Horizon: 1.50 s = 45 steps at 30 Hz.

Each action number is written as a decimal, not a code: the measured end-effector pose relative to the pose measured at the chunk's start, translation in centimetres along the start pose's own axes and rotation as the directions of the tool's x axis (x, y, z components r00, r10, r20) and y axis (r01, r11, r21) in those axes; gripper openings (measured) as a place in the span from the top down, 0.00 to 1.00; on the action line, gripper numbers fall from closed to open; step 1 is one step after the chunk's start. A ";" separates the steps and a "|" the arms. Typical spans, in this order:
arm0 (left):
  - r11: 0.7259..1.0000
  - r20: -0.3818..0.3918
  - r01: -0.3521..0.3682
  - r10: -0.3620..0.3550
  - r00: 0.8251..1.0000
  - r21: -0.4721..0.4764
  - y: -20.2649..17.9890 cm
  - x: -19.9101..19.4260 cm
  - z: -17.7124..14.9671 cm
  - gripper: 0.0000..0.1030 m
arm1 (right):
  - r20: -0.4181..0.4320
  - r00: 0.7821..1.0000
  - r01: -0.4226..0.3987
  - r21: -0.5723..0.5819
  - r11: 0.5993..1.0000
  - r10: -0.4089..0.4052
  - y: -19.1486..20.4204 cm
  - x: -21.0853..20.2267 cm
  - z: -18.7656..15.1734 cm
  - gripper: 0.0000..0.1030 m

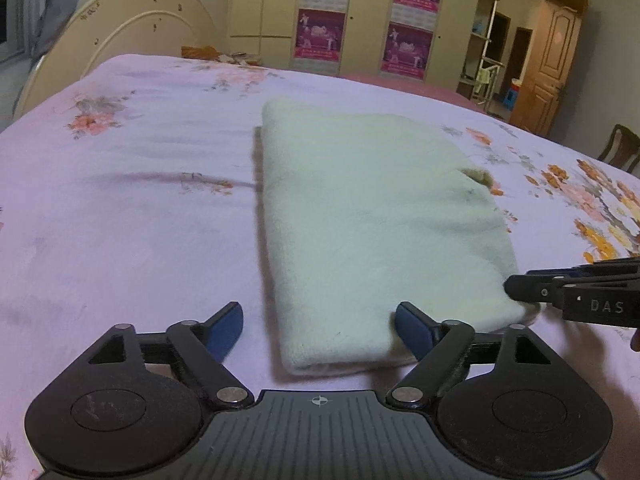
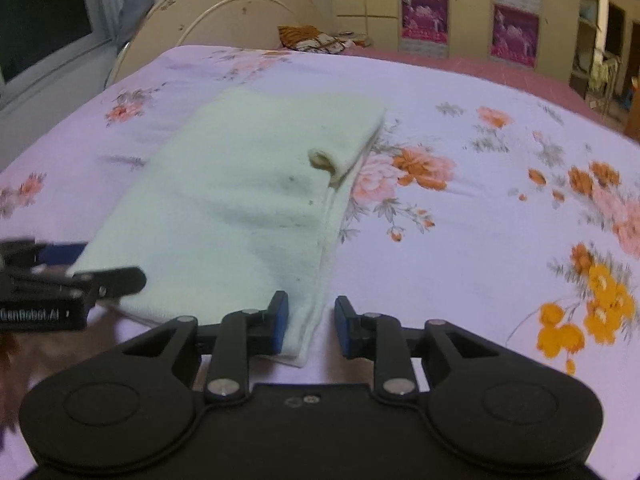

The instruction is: Fold small clothes

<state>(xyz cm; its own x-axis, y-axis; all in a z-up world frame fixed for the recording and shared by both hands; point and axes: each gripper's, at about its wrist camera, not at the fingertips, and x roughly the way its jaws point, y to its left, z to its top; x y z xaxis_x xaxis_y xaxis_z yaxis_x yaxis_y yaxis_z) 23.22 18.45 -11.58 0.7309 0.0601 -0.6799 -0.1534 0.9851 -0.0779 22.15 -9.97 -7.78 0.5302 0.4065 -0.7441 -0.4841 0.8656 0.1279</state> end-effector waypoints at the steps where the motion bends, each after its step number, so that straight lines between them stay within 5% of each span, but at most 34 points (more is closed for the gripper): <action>1: 1.000 0.002 -0.013 0.013 1.000 0.005 -0.3 0.1 0.0 0.15 | 0.002 1.000 0.002 0.011 1.000 -0.002 -0.1 0.0 -0.1 0.75; 5: 0.999 0.008 -0.047 0.047 0.999 0.000 -0.5 0.4 -0.1 0.05 | 0.008 1.000 0.021 0.017 1.000 -0.021 -0.1 -0.1 -0.4 0.71; 8: 0.999 0.005 -0.052 0.053 0.999 -0.011 -0.3 0.7 -0.1 0.01 | 0.009 0.999 0.041 0.018 0.999 -0.042 -0.3 -0.1 -0.4 0.56; 10: 0.999 0.003 -0.050 0.050 0.999 -0.006 -0.2 0.8 0.0 0.00 | 0.008 0.999 0.041 0.033 0.999 -0.042 -0.9 -0.1 -0.5 0.47; 28: 0.998 0.003 -0.057 0.057 0.998 0.024 -0.5 0.7 0.1 0.00 | -0.013 0.992 0.123 0.050 0.991 -0.123 -1.5 0.3 -0.7 0.11; 33: 0.998 -0.035 -0.055 0.056 0.998 0.030 -0.6 -0.3 1.2 0.00 | -0.023 0.992 0.127 0.075 0.989 -0.126 -1.6 -0.5 -0.4 0.13; 45: 0.998 0.110 0.030 -0.035 0.993 0.054 -1.6 -13.8 -1.4 0.00 | 0.170 0.974 0.128 0.115 0.985 -0.147 3.5 -14.3 -3.2 0.13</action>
<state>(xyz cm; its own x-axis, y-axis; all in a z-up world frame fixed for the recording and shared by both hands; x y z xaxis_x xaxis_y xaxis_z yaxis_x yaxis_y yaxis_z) 12.48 15.87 -3.10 0.8047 0.0426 -0.5921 -0.0958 0.9937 -0.0586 10.66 -13.74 1.24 0.7060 0.3188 -0.6323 -0.3288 0.9384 0.1061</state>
